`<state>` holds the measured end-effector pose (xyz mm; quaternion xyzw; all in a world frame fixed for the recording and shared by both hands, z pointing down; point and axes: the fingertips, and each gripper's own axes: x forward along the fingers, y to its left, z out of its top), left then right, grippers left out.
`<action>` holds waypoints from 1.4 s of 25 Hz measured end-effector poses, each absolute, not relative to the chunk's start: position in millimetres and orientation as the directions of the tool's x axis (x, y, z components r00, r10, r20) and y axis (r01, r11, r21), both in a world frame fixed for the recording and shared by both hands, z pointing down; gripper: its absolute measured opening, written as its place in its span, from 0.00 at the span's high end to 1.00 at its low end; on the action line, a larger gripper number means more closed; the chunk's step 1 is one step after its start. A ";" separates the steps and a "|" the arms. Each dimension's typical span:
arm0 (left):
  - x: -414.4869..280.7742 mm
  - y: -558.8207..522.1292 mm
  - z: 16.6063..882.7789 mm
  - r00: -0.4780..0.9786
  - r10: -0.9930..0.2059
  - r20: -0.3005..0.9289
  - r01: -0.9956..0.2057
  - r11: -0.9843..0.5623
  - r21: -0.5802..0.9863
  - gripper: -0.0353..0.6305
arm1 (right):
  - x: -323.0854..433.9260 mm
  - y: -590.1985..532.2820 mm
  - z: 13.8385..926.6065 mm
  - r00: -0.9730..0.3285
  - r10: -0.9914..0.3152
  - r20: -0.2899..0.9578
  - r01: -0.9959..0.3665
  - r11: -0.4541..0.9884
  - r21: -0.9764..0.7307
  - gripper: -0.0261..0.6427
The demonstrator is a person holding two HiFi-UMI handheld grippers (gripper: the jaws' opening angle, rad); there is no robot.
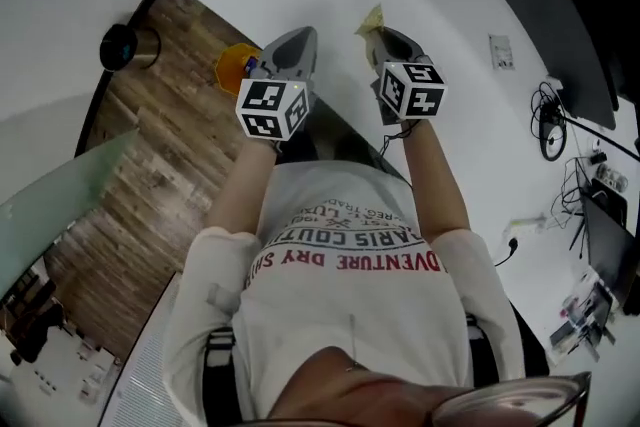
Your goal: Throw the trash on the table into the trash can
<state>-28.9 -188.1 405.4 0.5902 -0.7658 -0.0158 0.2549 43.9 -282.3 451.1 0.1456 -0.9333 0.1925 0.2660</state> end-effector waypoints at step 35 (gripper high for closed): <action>-205.0 214.8 874.4 -0.382 -0.542 0.748 -0.323 0.837 0.442 0.91 | -210.4 91.9 989.3 -0.396 0.340 0.853 0.129 0.940 -0.315 0.90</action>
